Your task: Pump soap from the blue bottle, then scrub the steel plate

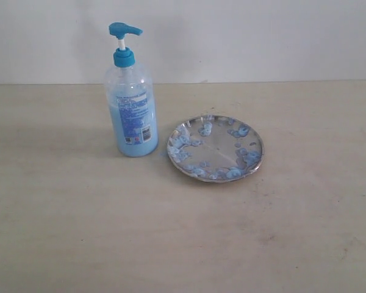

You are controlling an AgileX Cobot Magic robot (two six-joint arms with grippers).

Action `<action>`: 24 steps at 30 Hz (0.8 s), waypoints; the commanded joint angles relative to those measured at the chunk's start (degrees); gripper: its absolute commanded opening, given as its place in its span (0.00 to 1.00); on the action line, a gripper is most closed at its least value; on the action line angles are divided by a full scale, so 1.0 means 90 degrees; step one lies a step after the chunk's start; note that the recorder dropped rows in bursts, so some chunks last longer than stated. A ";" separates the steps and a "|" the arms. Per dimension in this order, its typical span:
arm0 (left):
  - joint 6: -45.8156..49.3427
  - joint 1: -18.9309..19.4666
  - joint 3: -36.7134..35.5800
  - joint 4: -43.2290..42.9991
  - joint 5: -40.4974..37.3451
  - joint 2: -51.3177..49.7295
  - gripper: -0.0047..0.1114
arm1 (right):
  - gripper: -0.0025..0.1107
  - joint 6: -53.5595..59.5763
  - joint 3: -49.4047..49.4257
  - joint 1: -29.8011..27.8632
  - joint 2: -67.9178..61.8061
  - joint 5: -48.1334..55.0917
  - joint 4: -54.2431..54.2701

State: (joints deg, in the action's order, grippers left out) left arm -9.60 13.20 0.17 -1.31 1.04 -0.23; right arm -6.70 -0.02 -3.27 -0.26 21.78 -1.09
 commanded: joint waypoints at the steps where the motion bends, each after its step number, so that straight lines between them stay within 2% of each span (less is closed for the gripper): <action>1: -0.0033 -0.0048 -0.0019 0.0032 -0.0052 0.0025 0.08 | 0.02 0.0009 0.0002 -0.0024 0.0029 -0.0022 -0.0073; 6: -0.0033 -0.0236 -0.0019 0.0032 -0.0250 0.0025 0.08 | 0.02 0.0009 0.0002 -0.0024 0.0029 -0.0022 -0.0073; 9: -0.0033 -0.0604 -0.0019 0.0213 -0.1674 0.0025 0.08 | 0.02 -0.0004 0.0002 -0.0024 0.0029 -0.0022 -0.0073; 10: 0.0166 -0.0899 -0.0019 0.0502 -0.2633 0.0025 0.08 | 0.02 -0.0004 0.0002 -0.0024 0.0029 -0.0022 -0.0073; 11: 0.0254 -0.1046 -0.0019 0.0660 -0.2734 0.0025 0.08 | 0.02 -0.0004 0.0002 -0.0024 0.0029 -0.0022 -0.0073; 13: 0.0635 -0.1249 -0.0019 0.0953 -0.2734 0.0025 0.08 | 0.02 -0.0004 0.0002 -0.0024 0.0029 -0.0022 -0.0073; 15: 0.0612 -0.1219 -0.0019 0.1000 -0.2734 0.0025 0.08 | 0.02 -0.0004 0.0002 -0.0024 0.0029 -0.0022 -0.0073; 20: 0.0439 -0.1084 -0.0019 0.0714 -0.2625 0.0025 0.08 | 0.02 -0.0019 0.0002 -0.0024 0.0029 -0.0022 -0.0073; 22: 0.0968 -0.1084 -0.0019 0.0240 -0.2253 0.0025 0.08 | 0.02 -0.0019 0.0002 -0.0024 0.0029 -0.0022 -0.0073; 24: 0.1067 -0.1084 -0.0019 0.0240 -0.2290 0.0025 0.08 | 0.02 -0.0019 0.0002 -0.0024 0.0029 -0.0022 -0.0073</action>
State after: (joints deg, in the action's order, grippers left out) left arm -1.57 3.30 -0.07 1.87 -20.58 -0.14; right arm -6.81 -0.02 -3.27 -0.26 21.88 -1.21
